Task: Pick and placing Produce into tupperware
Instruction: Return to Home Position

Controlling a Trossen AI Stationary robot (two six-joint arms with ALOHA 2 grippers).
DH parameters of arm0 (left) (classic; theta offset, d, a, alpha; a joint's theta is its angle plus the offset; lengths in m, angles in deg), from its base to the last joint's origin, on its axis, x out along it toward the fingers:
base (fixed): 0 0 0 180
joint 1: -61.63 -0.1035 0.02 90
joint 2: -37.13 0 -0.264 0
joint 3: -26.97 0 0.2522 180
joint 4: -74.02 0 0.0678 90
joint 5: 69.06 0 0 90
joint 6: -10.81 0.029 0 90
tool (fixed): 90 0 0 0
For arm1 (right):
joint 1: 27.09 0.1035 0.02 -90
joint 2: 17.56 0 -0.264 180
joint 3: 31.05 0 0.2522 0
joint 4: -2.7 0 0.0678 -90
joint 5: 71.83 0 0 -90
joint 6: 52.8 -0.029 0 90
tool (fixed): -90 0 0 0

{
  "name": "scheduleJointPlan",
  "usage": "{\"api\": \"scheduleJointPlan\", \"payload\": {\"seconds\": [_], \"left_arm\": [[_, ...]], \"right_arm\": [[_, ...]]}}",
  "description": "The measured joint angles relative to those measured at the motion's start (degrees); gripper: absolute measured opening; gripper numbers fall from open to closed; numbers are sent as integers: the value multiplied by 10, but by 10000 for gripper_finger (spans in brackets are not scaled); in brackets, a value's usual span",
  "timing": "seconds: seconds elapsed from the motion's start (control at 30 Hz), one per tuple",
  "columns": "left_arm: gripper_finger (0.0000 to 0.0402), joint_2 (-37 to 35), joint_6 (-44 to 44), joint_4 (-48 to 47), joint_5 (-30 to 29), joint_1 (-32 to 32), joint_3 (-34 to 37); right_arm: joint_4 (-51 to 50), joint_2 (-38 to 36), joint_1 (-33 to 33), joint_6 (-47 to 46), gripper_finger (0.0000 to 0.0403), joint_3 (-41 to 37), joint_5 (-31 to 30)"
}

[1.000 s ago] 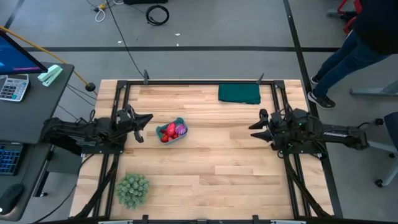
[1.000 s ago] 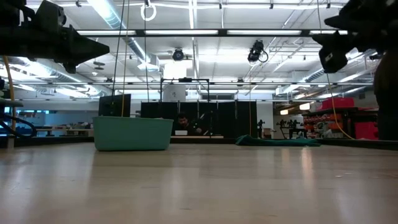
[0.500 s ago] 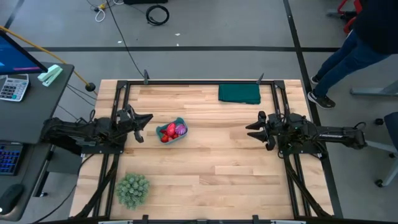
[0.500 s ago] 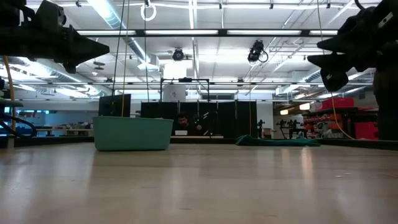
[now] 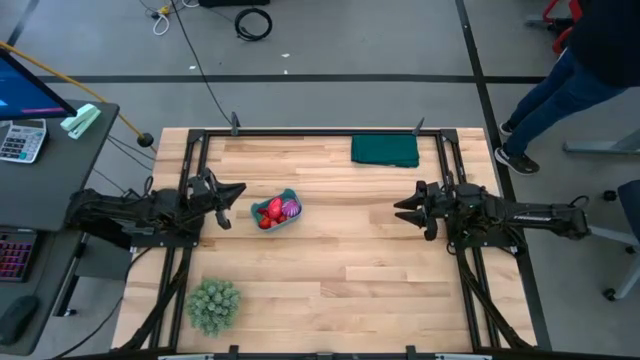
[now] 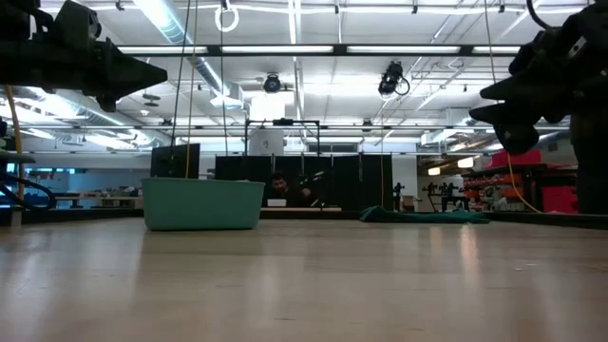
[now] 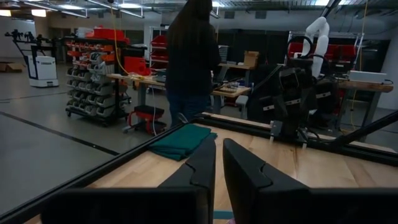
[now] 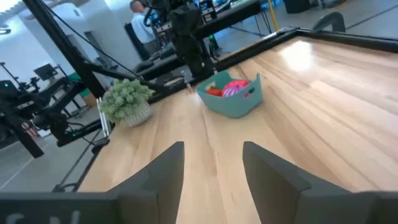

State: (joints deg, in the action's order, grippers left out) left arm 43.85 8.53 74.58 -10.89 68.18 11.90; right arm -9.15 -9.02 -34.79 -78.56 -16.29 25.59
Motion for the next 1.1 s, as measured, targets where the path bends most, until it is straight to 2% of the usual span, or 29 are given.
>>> {"api": "scheduleJointPlan", "payload": {"seconds": [0.43, 0.87, 1.1], "left_arm": [[23, 0, 0, 0, 0, 0, 0], [39, 0, 0, 0, 0, 0, 0], [30, 0, 0, 0, 0, 0, 0]], "right_arm": [[-2, 0, 0, 3, 172, 5, 1], [-2, 0, 0, 4, 172, 6, 1], [-2, 0, 0, 4, 172, 6, 1]]}}
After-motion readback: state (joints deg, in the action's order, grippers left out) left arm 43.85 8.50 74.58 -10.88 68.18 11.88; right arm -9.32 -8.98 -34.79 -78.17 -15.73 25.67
